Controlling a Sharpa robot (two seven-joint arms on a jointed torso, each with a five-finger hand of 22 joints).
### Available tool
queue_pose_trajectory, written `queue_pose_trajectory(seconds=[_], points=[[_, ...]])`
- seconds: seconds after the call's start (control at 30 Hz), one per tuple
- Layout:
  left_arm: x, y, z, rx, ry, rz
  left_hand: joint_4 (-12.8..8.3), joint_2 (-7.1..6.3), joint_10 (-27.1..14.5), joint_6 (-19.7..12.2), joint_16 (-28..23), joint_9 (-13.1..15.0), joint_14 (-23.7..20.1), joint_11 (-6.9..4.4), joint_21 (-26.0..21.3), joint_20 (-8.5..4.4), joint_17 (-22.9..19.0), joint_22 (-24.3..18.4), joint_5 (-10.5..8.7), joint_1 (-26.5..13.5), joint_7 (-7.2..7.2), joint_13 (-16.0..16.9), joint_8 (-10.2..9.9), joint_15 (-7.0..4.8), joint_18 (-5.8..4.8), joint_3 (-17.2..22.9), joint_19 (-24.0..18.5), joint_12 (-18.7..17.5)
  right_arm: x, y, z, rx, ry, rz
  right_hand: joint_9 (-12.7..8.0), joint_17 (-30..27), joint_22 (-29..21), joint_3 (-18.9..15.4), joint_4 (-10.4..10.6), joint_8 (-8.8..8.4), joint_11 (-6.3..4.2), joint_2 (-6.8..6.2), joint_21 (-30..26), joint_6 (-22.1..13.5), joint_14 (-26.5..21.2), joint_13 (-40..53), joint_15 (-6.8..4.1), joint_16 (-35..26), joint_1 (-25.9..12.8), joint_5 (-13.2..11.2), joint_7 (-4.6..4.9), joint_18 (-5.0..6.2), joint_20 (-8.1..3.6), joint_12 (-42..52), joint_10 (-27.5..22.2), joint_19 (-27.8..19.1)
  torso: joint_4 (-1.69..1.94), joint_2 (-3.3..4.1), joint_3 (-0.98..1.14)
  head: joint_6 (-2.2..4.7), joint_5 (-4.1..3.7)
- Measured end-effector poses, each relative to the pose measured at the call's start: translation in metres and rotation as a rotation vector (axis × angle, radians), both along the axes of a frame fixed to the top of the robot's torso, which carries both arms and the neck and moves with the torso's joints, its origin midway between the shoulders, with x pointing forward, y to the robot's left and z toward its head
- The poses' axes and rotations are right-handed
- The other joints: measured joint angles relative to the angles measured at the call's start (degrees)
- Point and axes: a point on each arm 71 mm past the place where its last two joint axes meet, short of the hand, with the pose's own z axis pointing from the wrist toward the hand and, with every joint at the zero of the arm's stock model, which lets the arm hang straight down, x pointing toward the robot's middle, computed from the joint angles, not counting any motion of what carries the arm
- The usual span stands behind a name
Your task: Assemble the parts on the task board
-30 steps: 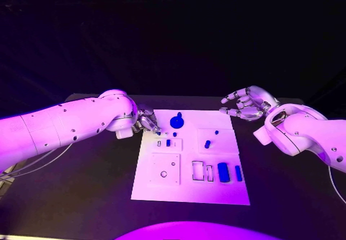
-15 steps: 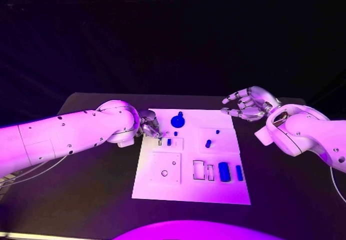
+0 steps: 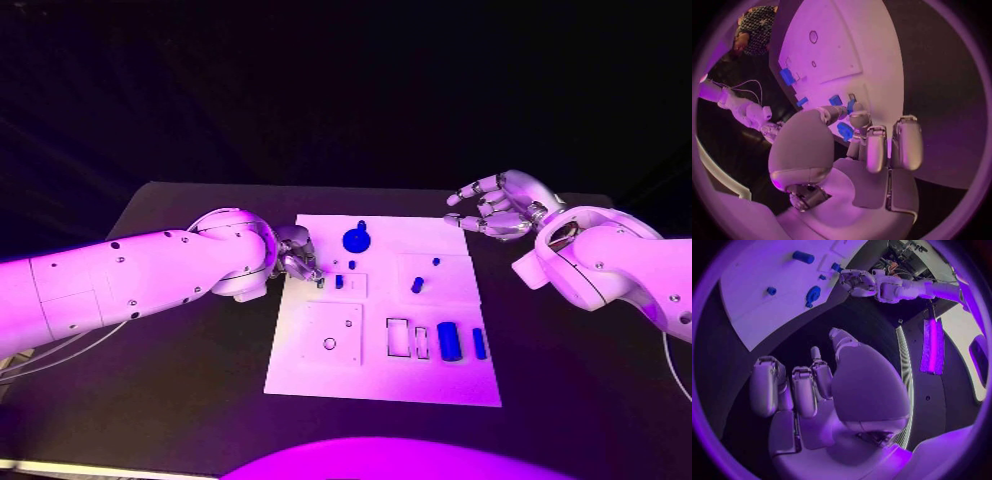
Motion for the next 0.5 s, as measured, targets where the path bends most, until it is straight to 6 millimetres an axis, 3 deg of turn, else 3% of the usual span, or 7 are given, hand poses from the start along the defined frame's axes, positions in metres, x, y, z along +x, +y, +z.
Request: queue_pose_trajectory(seconds=[0.5], points=[[-0.0027, -0.0004, 0.0, -0.002, -0.001, 0.001, 0.0, -0.13, 0.0, 0.19, 0.0, -0.02, 0.0, 0.01, 0.0, 0.0, 0.0, 0.13, -0.01, -0.13, 0.0, -0.12, -0.01, 0.0, 0.0, 0.0, -0.01, 0.0, 0.0, 0.0002, -0.0002, -0.001, 0.002, 0.002, 0.0, 0.04, -0.01, 0.0, 0.0, 0.0, 0.0, 0.0, 0.0, 0.0, 0.0, 0.0, 0.0, -0.21, 0.0, 0.25, 0.0, 0.0, 0.0, 0.0, 0.0, 0.0, -0.01, 0.0, -0.01, -0.07, -0.27]])
